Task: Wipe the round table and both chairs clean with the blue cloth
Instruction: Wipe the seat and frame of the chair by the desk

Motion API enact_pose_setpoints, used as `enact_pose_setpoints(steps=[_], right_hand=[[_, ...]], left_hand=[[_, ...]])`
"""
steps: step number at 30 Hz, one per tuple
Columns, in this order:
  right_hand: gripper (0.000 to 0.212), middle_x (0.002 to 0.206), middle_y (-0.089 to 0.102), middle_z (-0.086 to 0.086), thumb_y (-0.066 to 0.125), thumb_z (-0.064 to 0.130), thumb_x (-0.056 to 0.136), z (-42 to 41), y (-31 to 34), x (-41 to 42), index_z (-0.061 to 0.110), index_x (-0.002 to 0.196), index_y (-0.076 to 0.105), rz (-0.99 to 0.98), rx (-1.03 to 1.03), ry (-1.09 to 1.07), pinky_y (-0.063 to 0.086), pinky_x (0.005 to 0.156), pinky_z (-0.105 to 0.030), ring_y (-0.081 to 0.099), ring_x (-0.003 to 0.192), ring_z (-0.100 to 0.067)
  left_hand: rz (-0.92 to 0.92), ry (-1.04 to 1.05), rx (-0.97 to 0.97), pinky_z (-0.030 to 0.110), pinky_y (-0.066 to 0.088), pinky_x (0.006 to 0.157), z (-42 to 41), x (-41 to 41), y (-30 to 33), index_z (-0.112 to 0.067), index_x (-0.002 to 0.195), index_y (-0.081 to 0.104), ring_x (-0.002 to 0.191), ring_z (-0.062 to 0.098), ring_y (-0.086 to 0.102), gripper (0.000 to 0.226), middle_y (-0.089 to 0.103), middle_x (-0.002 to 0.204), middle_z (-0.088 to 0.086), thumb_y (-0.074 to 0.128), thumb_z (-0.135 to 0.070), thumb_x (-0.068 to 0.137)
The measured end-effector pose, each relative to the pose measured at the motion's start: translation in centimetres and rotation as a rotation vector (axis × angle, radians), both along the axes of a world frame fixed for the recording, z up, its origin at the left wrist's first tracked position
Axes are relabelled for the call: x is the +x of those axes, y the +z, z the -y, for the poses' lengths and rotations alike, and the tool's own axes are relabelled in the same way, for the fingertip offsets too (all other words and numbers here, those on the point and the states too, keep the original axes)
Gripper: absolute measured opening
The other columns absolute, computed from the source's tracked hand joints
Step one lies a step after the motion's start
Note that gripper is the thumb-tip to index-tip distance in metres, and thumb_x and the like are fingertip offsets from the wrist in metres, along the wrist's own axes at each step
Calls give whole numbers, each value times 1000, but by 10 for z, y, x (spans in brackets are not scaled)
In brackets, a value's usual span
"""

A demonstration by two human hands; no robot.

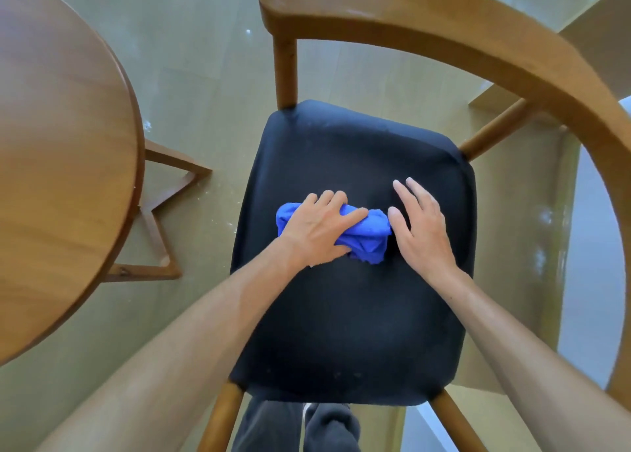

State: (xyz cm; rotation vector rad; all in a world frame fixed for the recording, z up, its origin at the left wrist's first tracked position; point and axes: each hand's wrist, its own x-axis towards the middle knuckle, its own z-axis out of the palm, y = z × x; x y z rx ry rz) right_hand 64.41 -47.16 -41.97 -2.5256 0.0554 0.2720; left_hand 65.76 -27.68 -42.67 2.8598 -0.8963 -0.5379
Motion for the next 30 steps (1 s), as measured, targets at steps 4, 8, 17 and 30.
enact_pose_setpoints(steps=[4, 8, 17, 30], right_hand=[[50, 143, 45, -10, 59, 33, 89, -34, 13, 5, 16, 136, 53, 198, 37, 273, 33, 109, -45, 40, 132, -27], [78, 143, 40, -5, 64, 59, 75, -72, 4, 2, 36, 144, 37, 76, -259, 700, 38, 93, -43, 43, 120, -28], [61, 93, 58, -11, 67, 14, 65, -97, -11, -85, 26, 124, 57, 189, -297, 608, 46, 51, -37, 45, 62, -27], [47, 97, 60, -6, 48, 7, 71, -101, -11, -163, 32, 111, 56, 98, -160, 1016, 41, 57, -33, 46, 67, -25]], left_hand=[[47, 398, -470, 37, 30, 105, -53, -23, 9, -23, 139, 50, 124, 23, 45, 60, 50, 132, 5, 45, -52, 86], [-267, 966, -444, 35, 16, 116, -101, -56, -8, -31, 149, 32, 143, 21, 21, 47, 21, 157, 5, 32, -33, 102], [-403, 891, -394, 36, 28, 111, -107, -73, -29, -47, 149, 13, 144, 18, 22, 54, -6, 161, -12, 31, -27, 102], [-200, 561, -143, 39, 30, 114, -102, -68, -21, -34, 152, 19, 149, 20, -3, 57, -6, 162, 2, 42, -22, 101]])
